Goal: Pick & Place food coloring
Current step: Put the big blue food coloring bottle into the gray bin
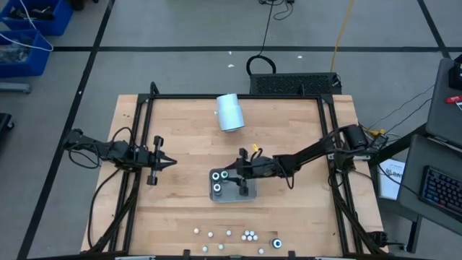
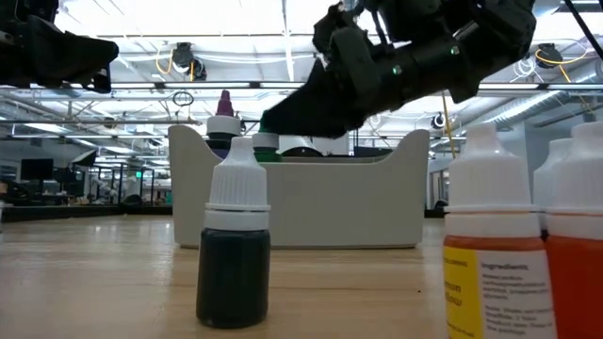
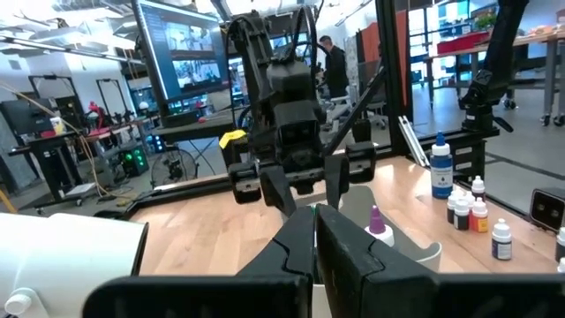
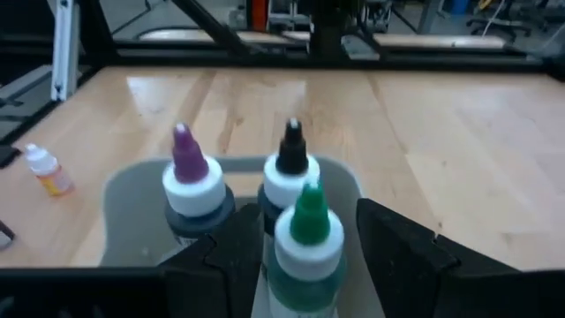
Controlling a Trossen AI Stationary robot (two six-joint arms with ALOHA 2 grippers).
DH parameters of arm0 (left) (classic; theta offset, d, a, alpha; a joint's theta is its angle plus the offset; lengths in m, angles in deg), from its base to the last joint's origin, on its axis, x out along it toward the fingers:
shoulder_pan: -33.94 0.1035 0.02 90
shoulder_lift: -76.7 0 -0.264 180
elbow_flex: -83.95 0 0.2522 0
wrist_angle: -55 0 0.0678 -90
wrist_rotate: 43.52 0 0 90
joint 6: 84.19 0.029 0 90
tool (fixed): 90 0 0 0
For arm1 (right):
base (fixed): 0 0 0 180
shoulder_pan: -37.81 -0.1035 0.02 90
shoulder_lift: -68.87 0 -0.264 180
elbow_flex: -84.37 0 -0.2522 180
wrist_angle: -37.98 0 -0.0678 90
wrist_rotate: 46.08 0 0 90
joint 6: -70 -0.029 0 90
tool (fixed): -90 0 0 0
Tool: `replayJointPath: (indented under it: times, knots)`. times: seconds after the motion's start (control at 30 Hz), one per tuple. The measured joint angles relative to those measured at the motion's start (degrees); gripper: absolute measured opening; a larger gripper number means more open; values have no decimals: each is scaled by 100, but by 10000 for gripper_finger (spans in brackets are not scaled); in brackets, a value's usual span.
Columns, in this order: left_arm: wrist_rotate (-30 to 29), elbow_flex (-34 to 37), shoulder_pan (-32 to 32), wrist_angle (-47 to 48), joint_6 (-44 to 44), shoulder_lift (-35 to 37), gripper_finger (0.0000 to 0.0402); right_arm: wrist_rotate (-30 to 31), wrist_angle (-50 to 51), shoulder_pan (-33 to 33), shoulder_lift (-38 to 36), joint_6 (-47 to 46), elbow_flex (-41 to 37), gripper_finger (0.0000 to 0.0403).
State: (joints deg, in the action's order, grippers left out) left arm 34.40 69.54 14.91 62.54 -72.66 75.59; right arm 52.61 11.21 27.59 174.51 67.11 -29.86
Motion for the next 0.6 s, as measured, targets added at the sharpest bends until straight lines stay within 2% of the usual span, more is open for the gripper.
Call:
replayJointPath:
  times: [0.23, 0.6]
  knots:
    - [0, 0, 0, 4, 0, 0, 24, 9, 203, -73, -641, 331, 2, 171]
    - [1, 0, -2, 4, 0, -1, 24, 6, 1720, -294, -2405, 783, -91, 157]
